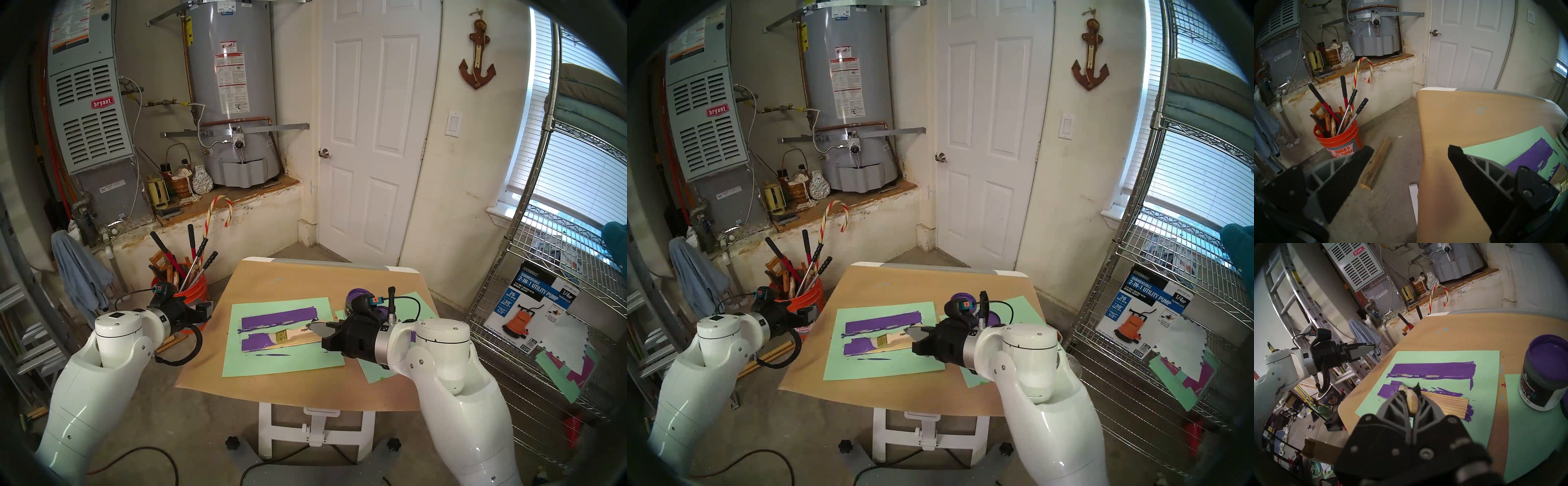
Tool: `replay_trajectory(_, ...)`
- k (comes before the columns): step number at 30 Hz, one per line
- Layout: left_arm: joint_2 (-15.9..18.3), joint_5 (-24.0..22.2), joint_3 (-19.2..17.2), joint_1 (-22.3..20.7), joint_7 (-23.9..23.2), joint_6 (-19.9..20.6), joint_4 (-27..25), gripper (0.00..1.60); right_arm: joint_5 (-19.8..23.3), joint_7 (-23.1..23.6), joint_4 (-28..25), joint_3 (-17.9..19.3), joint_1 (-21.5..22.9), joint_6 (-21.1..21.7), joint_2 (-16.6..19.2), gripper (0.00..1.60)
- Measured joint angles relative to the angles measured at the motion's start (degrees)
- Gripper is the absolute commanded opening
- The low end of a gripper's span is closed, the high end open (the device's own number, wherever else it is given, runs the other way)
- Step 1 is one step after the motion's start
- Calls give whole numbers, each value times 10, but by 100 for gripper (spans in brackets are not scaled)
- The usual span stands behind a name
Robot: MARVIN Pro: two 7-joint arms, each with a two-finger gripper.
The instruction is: Pick up brush, dip the brush into paint, and paint the wood
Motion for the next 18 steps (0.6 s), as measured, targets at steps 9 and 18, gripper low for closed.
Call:
replay_trajectory(9,0,0,0,0,0,0,0,160,3,6,-11,13,-14,5,11,0)
replay_trajectory(18,0,0,0,0,0,0,0,160,4,9,-19,22,-26,3,21,0)
